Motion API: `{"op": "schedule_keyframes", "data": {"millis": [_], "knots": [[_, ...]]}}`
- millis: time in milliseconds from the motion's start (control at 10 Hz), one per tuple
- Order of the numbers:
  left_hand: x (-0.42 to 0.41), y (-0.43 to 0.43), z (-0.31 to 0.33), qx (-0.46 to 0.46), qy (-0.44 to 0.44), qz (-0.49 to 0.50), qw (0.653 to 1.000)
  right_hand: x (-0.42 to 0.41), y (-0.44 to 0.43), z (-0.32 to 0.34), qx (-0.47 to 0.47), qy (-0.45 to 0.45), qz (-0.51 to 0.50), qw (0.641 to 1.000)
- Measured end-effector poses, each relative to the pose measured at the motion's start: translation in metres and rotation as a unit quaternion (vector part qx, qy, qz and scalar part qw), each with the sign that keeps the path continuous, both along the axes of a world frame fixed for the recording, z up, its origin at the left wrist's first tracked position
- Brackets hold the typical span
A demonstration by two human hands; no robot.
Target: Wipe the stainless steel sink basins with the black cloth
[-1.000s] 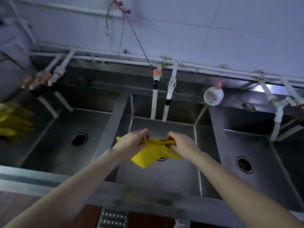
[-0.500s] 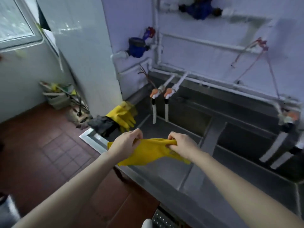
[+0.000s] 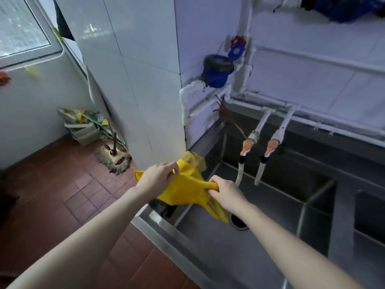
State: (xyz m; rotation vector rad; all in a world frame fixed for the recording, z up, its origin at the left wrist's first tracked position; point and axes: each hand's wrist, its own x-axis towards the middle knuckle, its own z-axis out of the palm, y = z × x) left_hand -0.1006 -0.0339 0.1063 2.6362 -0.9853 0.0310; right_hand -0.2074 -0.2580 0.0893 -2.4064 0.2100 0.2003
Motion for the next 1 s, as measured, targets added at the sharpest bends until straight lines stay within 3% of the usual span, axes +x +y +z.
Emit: {"op": "schedule_keyframes", "data": {"millis": [300,500,600,700,800,1000], "knots": [[0.149,-0.011,-0.053,0.036,0.058,-0.145,0.987,0.095,0.031,-0.052,0.039,0.085,-0.144,0.985],[0.198,-0.020,-0.102,0.067,0.058,-0.195,0.977,0.137,0.041,-0.084,-0.007,0.139,-0.207,0.968],[0.204,-0.019,-0.123,0.079,0.107,-0.193,0.972,0.148,0.046,-0.095,-0.059,0.156,-0.205,0.964],[0.203,-0.012,-0.135,0.096,0.212,-0.194,0.953,0.154,0.053,-0.103,-0.122,0.158,-0.197,0.960],[0.197,-0.002,-0.142,0.087,0.241,-0.197,0.946,0.153,0.064,-0.110,-0.147,0.172,-0.200,0.953],[0.190,0.001,-0.148,0.078,0.231,-0.187,0.952,0.143,0.076,-0.118,-0.100,0.186,-0.213,0.954]]}}
